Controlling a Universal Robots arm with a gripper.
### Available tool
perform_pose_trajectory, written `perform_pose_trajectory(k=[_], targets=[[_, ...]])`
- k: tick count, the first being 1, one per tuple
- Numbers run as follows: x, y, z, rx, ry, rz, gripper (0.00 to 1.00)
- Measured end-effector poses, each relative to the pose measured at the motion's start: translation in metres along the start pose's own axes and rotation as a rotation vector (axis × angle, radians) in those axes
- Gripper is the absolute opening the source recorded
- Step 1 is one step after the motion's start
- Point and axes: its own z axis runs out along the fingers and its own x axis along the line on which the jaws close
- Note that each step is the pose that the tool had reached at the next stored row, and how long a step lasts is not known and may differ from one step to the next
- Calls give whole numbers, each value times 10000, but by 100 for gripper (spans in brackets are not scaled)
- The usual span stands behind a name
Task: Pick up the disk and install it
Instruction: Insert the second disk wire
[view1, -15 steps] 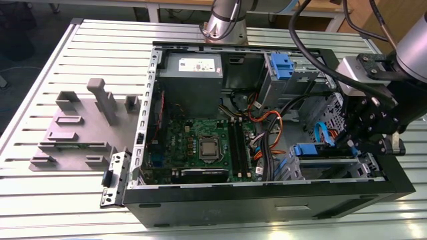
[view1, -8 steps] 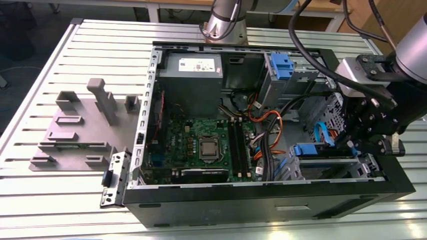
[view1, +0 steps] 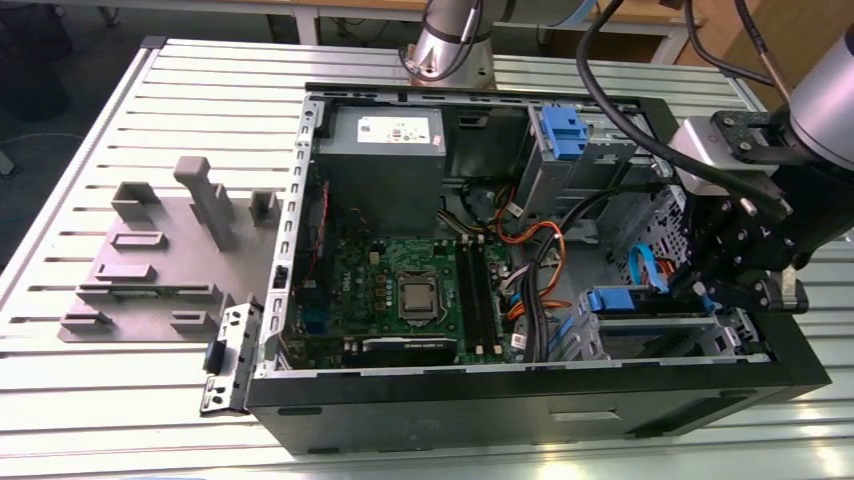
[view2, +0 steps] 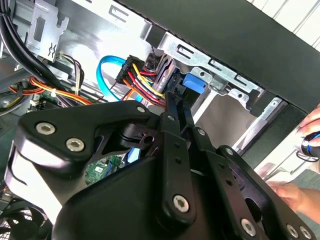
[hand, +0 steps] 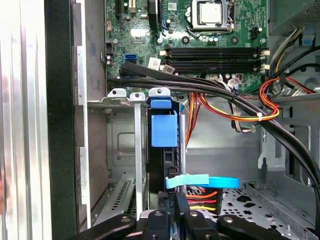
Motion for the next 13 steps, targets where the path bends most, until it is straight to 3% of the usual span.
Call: perform_pose_trajectory(k=[13], targets=[[-1, 0, -25, -2, -56, 2, 17]])
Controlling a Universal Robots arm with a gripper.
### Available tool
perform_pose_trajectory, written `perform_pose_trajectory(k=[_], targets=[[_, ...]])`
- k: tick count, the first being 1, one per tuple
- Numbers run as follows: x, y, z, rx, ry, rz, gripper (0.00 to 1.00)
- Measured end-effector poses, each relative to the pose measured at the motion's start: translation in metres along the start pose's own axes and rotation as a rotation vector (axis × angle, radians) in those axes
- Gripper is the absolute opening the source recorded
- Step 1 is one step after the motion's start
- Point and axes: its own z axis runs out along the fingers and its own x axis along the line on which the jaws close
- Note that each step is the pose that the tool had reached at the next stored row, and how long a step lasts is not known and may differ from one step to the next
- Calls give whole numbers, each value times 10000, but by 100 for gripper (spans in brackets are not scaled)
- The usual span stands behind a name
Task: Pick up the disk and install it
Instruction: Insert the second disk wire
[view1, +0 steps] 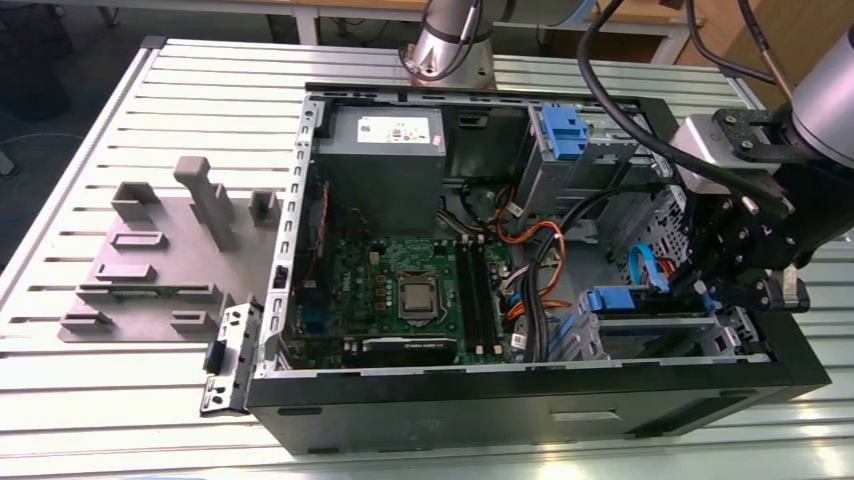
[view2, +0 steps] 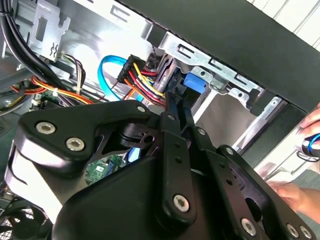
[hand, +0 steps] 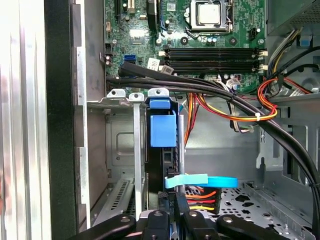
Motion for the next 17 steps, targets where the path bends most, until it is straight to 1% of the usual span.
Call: perform_pose_trajectory(k=[5, 17], targets=[[0, 0, 1, -1, -15, 1, 17], [1, 0, 14, 0, -15, 1, 17]])
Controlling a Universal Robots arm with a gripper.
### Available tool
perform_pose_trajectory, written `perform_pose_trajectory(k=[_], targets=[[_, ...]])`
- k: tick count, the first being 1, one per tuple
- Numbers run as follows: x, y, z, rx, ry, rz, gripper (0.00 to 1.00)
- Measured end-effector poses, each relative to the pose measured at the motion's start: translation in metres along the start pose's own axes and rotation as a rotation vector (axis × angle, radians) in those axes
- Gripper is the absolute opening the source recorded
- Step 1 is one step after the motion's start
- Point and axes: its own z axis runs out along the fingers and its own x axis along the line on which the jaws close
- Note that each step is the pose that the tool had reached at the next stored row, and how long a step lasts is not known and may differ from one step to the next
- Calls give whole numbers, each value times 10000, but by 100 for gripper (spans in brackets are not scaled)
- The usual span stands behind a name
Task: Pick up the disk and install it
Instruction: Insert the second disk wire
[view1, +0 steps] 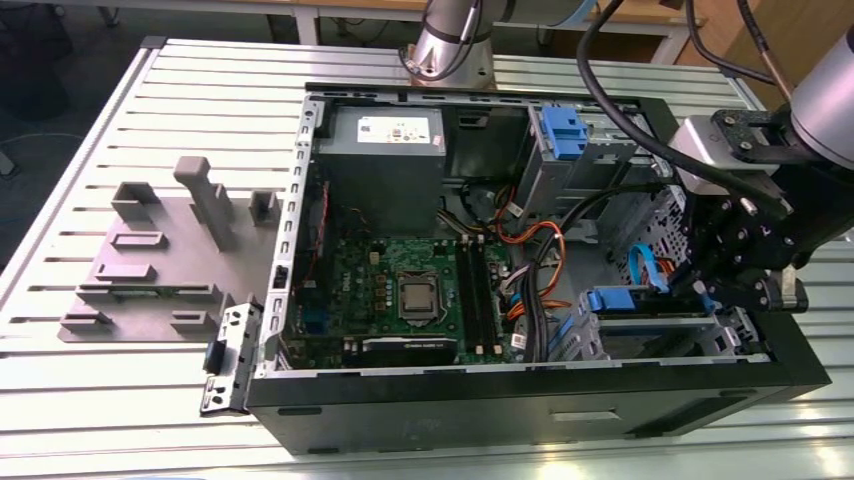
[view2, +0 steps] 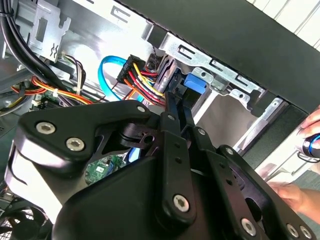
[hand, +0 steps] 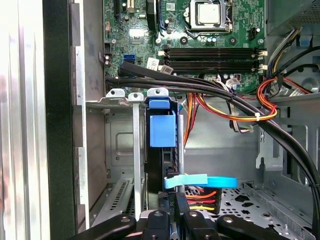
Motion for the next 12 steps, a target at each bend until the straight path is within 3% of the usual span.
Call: perform_pose_trajectory(k=[12], targets=[[-1, 2, -20, 0, 0, 0, 17]])
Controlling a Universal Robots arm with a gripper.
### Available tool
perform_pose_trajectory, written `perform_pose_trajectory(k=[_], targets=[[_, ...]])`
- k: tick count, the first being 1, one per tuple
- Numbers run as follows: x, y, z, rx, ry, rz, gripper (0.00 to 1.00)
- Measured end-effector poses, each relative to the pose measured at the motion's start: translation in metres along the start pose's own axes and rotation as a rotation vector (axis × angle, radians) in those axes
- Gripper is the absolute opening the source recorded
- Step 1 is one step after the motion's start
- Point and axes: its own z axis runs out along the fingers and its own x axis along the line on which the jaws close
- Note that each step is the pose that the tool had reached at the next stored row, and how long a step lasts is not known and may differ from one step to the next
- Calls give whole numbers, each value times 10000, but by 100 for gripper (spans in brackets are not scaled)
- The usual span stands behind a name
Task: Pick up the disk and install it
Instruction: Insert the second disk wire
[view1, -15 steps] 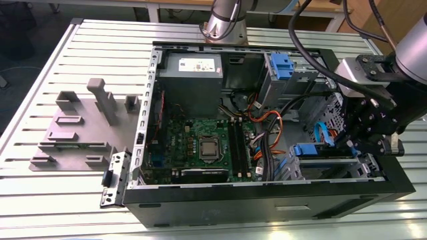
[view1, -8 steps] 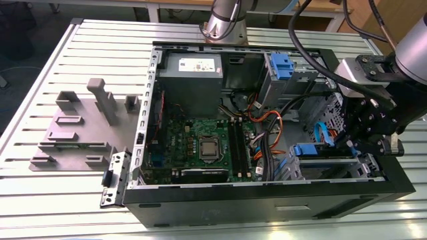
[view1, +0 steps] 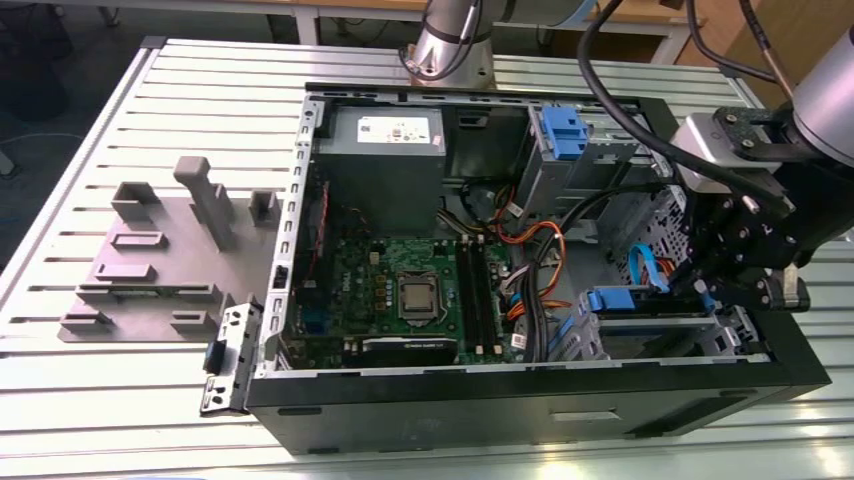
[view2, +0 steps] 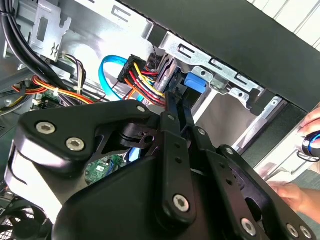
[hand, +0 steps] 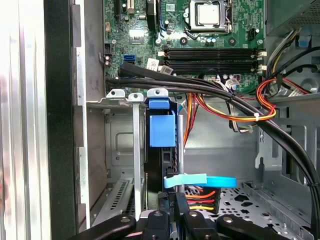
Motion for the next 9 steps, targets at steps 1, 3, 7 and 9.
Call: perform_pose_trajectory(k=[1, 3, 7, 9], targets=[[0, 1, 2, 0, -1, 0, 17], [0, 3, 8, 0, -1, 0, 17], [1, 6, 28, 1, 9, 0, 17], [2, 6, 32, 0, 5, 0, 17]])
